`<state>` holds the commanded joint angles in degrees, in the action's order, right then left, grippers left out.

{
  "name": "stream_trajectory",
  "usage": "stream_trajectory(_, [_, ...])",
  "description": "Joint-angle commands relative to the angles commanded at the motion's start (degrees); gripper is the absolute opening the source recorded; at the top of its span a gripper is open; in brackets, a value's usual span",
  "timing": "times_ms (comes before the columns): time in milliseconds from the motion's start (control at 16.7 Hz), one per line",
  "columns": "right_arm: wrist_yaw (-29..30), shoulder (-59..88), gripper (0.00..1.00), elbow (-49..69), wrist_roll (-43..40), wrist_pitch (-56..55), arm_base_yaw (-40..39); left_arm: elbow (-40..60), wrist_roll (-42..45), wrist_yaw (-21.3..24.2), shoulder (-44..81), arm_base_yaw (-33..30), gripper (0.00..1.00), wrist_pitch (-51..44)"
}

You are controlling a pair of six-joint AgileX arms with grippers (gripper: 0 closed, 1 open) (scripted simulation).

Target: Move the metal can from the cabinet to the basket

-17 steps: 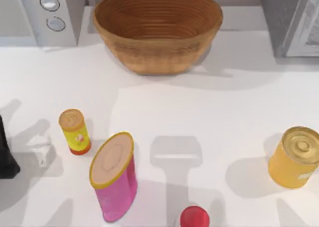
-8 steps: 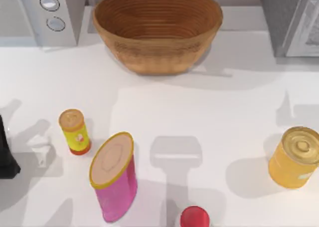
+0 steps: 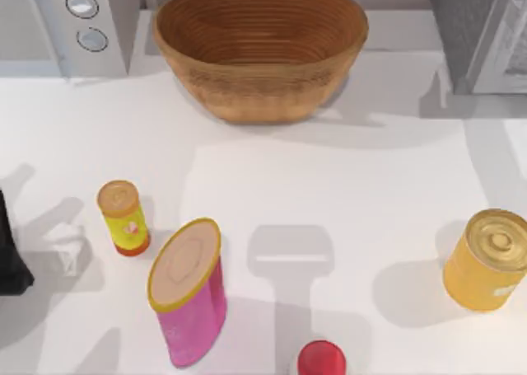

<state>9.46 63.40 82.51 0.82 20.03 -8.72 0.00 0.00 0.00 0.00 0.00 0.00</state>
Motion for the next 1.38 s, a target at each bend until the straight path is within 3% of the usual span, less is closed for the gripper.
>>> stream_trajectory(300, [1.6,11.1,1.0,15.2,0.1,3.4,-1.6,0.0,0.0,0.0,0.0,0.0,1.0,0.0])
stream_trajectory(780, [2.0,12.6,1.0,17.3,0.1,3.7,-1.8,0.0,0.0,0.0,0.0,0.0,1.0,0.0])
stream_trajectory(1200, [14.2,21.5,1.0,23.6,0.1,1.0,-13.1,0.0,0.0,0.0,0.0,0.0,1.0,0.0])
stream_trajectory(1380, [16.4,23.2,1.0,24.6,0.0,0.4,-15.3,0.0,0.0,0.0,0.0,0.0,1.0,0.0])
